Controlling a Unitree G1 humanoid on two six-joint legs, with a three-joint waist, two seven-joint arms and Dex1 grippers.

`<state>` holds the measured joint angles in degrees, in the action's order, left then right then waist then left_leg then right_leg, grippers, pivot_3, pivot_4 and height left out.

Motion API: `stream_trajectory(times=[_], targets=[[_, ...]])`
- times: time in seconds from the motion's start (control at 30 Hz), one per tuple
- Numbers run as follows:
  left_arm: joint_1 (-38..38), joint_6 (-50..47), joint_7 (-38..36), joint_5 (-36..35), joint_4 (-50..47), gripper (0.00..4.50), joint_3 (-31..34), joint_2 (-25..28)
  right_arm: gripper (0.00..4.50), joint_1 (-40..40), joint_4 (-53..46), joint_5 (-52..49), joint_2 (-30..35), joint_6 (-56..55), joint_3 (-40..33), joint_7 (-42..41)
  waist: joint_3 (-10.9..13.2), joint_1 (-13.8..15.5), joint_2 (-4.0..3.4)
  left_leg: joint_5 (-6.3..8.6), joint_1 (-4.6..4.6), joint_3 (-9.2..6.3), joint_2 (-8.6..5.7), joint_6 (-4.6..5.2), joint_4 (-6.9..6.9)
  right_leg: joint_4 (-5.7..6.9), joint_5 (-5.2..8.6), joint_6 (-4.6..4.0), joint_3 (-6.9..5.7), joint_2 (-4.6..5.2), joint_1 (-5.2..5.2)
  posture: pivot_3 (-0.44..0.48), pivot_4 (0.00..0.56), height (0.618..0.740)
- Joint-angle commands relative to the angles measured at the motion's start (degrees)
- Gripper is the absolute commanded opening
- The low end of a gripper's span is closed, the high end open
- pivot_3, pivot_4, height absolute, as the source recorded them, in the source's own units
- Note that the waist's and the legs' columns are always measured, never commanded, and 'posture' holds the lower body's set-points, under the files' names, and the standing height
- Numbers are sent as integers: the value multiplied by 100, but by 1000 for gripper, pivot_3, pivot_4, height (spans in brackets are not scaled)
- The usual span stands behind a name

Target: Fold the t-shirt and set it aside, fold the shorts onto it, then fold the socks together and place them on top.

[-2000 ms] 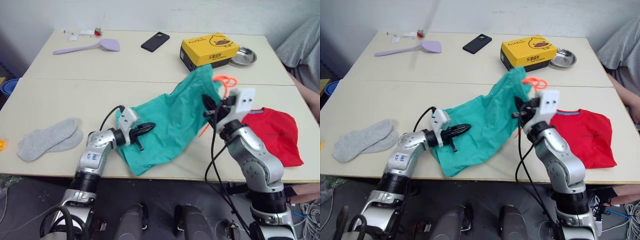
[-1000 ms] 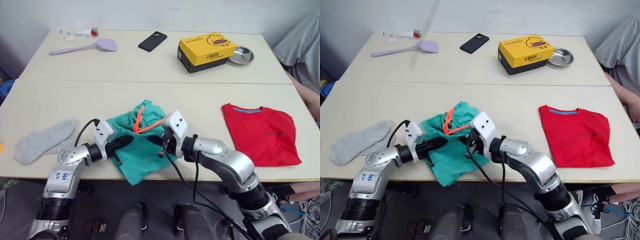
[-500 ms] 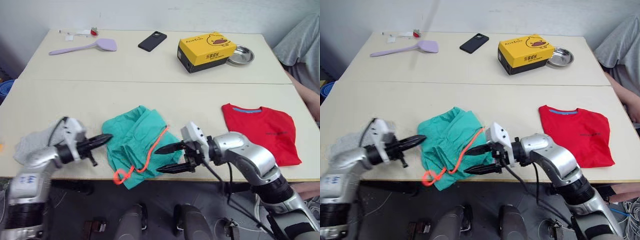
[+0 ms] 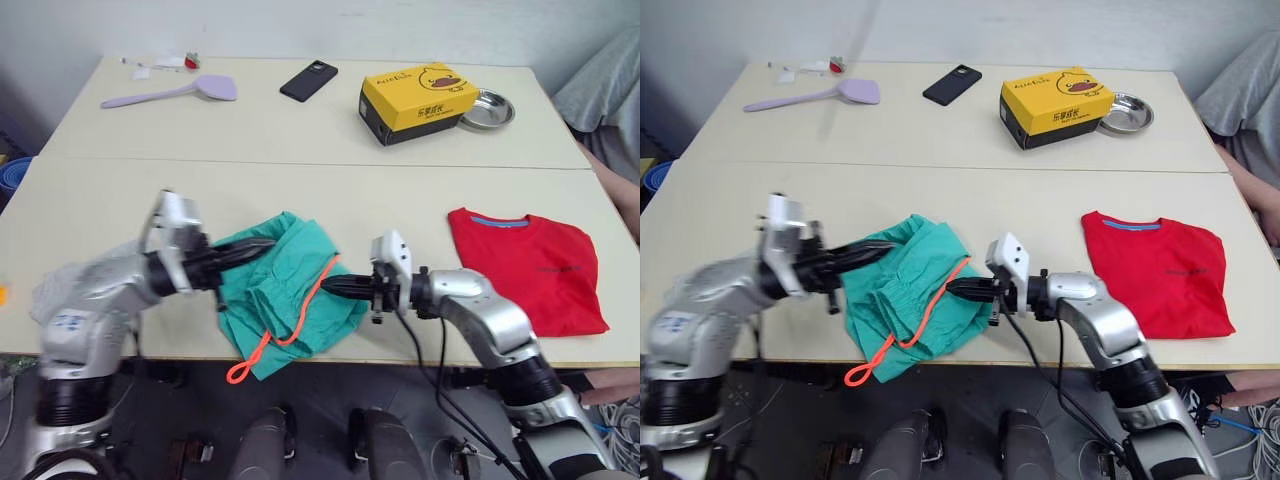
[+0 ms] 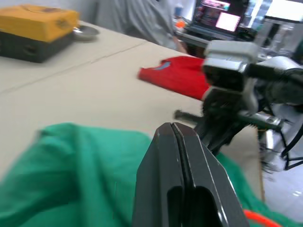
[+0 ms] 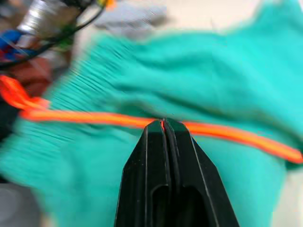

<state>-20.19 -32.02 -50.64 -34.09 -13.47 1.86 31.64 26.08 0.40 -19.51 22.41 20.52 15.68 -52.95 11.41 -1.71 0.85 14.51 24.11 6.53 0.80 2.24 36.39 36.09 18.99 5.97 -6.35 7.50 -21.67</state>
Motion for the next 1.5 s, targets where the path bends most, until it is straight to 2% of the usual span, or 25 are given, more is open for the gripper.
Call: stream_trajectory(times=[0.03, 0.13, 0.23, 0.33, 0.47, 0.6, 0.7, 0.83, 0.9, 1.03, 1.2, 1.5], targets=[[-143, 402, 221, 889, 186, 0, -692, -56, 60, 44, 245, 498, -115, -461, 10, 360, 0, 13, 0, -5, -2, 2, 1, -1, 0, 0, 0, 0, -1, -3, 0, 0, 150, 740], [-58, 562, 406, 1419, 455, 0, -978, 2, 60, -113, 208, 666, -70, -581, -11, 390, 0, 12, 0, -10, -5, 3, 2, -2, 0, -5, 0, 0, 2, -2, -3, 0, 150, 740], [125, 583, 807, 1637, 776, 0, -837, -98, 60, -404, -105, 589, 84, -461, -132, 311, 0, 22, 0, -9, -8, 0, 3, -2, 0, -7, 0, 0, 12, 4, -1, 0, 150, 740], [390, 1111, 930, 1955, 1239, 0, -716, -4, 60, -859, -576, 220, 467, -253, -317, -129, -1, 29, 0, -8, -11, -6, 3, -2, 0, -5, 0, 0, 11, 9, 1, 0, 150, 740], [675, 2089, 426, 1675, 1450, 0, -379, -32, 60, -1146, -940, -409, 831, 159, -684, -547, -1, -1, 0, 11, -60, 9, 4, -24, -24, -8, 0, -1, 22, 18, 29, 0, 150, 740], [786, 2516, -201, 1300, 1389, 0, 39, 158, 60, -780, -1134, -1507, 1046, 1351, -1163, -838, 1, -17, -3, 19, -82, 35, 45, -20, -34, -5, -14, -24, -20, 10, 24, 0, 150, 740], [898, 2521, -586, 963, 1232, 0, 369, 388, 939, -196, -997, -2026, 1326, 2452, -1259, -953, 5, 7, -10, 12, -81, 37, 72, -30, -33, -4, -23, -59, -38, -5, 14, 0, 150, 740], [1042, 2487, -898, 760, 1085, 0, 503, 560, 2374, 771, -336, -1936, 1404, 3475, -969, -781, 6, 12, -12, 14, -78, 36, 76, -30, -35, -10, -23, -76, -41, -3, 9, 0, 150, 740], [1148, 2480, -936, 753, 978, 0, 519, 577, 3166, 1314, 187, -1795, 1218, 4065, -754, -560, 6, 10, -12, 21, -75, 37, 74, -31, -33, -13, -24, -77, -41, 0, 8, 0, 150, 740], [1382, 2437, -872, 762, 775, 0, 545, 540, 4467, 2250, 1164, -1536, 654, 4953, -291, -221, 7, -3, -14, 9, -60, 41, 71, -34, -32, -15, -24, -77, -41, 3, -6, 0, 150, 740], [1486, 2480, -665, 889, 715, 0, 452, 381, 4467, 2828, 2174, -1162, 90, 4828, 104, -328, 7, -11, -14, 7, -19, 50, 71, -35, -23, -6, -24, -77, -44, -2, -42, 0, 150, 740], [1514, 2742, -591, 1200, 1059, 0, 382, 395, 4467, 3845, 4101, -832, -1156, 4791, 96, -703, 1, -156, -5, -16, -4, 81, 74, -29, -1, 57, -28, -72, -27, -2, -86, 0, 150, 740]])
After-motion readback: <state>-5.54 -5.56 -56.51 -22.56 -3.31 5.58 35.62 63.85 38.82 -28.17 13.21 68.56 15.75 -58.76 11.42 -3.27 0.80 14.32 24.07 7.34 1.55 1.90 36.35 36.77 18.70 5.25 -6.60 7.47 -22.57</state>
